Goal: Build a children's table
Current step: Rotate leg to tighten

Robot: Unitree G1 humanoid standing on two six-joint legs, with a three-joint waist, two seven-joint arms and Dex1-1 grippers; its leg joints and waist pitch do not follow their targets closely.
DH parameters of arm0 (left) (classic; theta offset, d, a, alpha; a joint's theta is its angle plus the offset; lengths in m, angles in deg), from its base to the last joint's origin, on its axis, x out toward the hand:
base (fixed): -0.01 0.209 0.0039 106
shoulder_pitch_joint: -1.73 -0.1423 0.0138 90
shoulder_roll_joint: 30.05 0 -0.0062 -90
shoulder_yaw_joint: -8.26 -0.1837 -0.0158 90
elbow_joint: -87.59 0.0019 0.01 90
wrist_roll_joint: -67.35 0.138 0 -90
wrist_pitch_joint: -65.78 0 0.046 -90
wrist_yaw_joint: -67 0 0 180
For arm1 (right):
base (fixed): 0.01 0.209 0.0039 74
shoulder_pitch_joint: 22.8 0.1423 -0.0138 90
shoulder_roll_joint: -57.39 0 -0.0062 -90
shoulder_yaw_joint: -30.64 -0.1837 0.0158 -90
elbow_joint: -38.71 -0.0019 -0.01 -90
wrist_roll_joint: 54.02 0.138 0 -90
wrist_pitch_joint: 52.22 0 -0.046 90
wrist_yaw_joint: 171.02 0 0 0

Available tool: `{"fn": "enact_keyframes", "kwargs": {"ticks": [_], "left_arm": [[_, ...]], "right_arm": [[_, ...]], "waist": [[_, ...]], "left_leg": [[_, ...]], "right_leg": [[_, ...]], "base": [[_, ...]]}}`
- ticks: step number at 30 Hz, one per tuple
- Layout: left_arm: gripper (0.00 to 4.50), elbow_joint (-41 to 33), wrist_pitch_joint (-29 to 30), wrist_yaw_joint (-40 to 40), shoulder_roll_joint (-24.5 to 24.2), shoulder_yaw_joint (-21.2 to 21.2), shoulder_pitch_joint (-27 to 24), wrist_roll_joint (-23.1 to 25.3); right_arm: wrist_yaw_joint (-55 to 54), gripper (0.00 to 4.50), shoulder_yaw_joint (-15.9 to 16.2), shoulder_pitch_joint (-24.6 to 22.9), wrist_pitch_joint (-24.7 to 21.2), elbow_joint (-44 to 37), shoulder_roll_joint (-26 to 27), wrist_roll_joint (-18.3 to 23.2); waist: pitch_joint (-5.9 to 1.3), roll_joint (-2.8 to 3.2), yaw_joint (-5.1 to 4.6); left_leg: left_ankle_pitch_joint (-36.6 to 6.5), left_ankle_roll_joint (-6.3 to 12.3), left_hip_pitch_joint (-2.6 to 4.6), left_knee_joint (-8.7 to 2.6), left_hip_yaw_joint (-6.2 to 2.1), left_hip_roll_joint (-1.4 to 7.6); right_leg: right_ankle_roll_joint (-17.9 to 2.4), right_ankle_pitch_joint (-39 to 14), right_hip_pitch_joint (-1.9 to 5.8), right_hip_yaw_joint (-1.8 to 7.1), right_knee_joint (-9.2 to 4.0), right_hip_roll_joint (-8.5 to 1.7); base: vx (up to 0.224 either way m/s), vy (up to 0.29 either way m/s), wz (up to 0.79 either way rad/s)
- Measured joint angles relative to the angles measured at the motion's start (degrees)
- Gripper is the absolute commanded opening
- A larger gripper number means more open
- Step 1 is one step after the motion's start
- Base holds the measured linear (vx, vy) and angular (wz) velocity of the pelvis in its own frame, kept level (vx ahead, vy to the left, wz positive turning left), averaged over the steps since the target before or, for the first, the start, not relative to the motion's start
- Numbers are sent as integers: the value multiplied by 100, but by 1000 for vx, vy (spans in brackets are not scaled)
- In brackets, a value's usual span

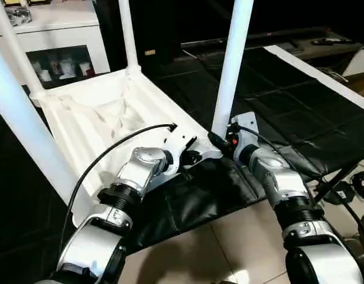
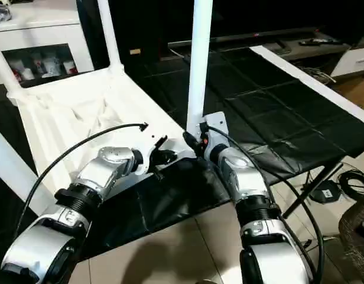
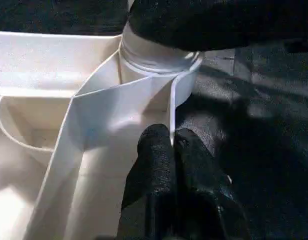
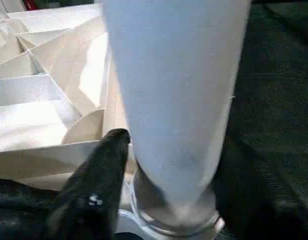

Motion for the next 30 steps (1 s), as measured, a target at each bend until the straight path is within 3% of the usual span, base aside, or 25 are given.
{"fn": "enact_keyframes", "kwargs": {"ticks": [10, 13, 21, 27, 30], "left_arm": [[0, 12, -501, 1162, -400, -263, -10, -56], [0, -66, -790, 1888, -708, -407, -74, -121], [0, -353, -1142, 3316, -1222, -688, -243, -268], [0, -458, -1322, 3882, -1343, -924, -244, -283], [0, -491, -1400, 4119, -1377, -1015, -245, -282]], "right_arm": [[1979, 380, 229, -607, 162, -557, -923, 297], [3016, 404, 411, -769, 181, -730, -1517, 407], [4840, 404, 855, -790, 183, -1023, -2132, 563], [5460, 404, 1011, -719, 252, -980, -2151, 651], [5730, 370, 1093, -607, 287, -847, -2151, 693]], "waist": [[3, -1, 150], [13, 25, 248], [14, 23, 437], [14, 22, 545], [14, 22, 585]], "left_leg": [[0, 1, -12, -6, 8, 7], [0, 1, -12, -7, 13, 7], [0, 4, -27, -4, 21, 15], [0, 4, -32, 7, 29, 19], [1, 4, -32, 7, 29, 21]], "right_leg": [[-33, 20, -2, 2, -13, 0], [-34, 20, -3, 3, -23, -2], [-35, 20, 1, -2, -34, -4], [-35, 20, 3, 3, -33, -7], [-35, 20, 5, 1, -30, -6]], "base": [[0, 0, 0], [0, 0, 0], [0, 0, 0], [0, 0, 0], [0, 0, 0]]}}
